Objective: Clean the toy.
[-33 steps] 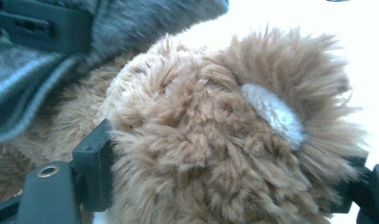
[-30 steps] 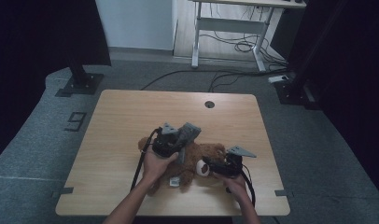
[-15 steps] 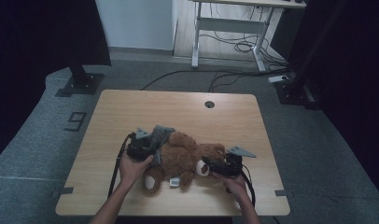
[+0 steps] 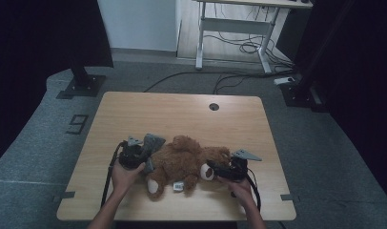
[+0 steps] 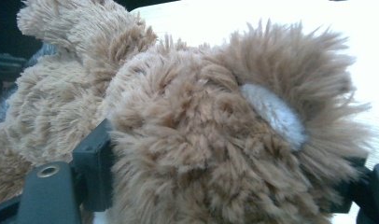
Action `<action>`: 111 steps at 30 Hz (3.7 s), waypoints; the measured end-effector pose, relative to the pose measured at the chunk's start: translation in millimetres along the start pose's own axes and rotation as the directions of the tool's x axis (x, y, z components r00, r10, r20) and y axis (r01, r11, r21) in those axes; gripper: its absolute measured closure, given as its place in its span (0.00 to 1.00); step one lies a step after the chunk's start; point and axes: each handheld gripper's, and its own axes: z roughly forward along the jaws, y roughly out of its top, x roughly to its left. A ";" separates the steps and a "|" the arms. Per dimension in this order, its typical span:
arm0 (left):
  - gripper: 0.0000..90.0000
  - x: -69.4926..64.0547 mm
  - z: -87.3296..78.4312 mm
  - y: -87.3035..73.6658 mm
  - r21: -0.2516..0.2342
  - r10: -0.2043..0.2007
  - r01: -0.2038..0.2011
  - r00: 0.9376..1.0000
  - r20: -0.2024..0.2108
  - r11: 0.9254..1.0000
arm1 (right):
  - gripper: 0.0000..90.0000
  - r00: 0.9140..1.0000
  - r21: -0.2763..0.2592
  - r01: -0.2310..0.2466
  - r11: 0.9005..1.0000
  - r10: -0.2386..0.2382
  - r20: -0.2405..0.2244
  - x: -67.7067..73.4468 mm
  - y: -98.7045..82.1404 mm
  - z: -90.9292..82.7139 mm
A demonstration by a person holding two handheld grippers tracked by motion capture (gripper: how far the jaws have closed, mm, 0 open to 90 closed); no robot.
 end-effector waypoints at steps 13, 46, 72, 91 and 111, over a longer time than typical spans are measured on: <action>0.85 -7.0 -38.4 26.9 -0.145 -0.001 0.011 0.997 0.072 0.989 | 0.22 1.000 -0.003 -0.015 1.000 0.015 -0.002 -1.9 -0.7 -0.3; 0.86 -145.1 20.3 58.2 -0.124 0.206 -0.178 0.943 0.262 0.976 | 0.22 1.000 -0.002 -0.011 1.000 0.011 -0.007 -1.7 -0.7 -0.3; 0.85 -22.8 -17.9 11.4 -0.101 0.029 -0.022 0.997 0.076 0.995 | 0.22 1.000 -0.003 -0.011 1.000 0.011 -0.004 -1.2 -0.7 -0.2; 0.84 5.3 -13.7 -15.5 -0.035 -0.096 0.107 0.969 0.226 0.994 | 0.11 0.998 0.090 -0.010 0.996 0.015 -0.054 -5.5 4.8 -7.1; 0.86 -29.1 5.7 8.0 -0.038 -0.182 0.217 0.891 0.416 0.975 | 0.49 0.989 -0.035 0.140 0.990 -0.142 -0.050 16.1 4.2 -5.2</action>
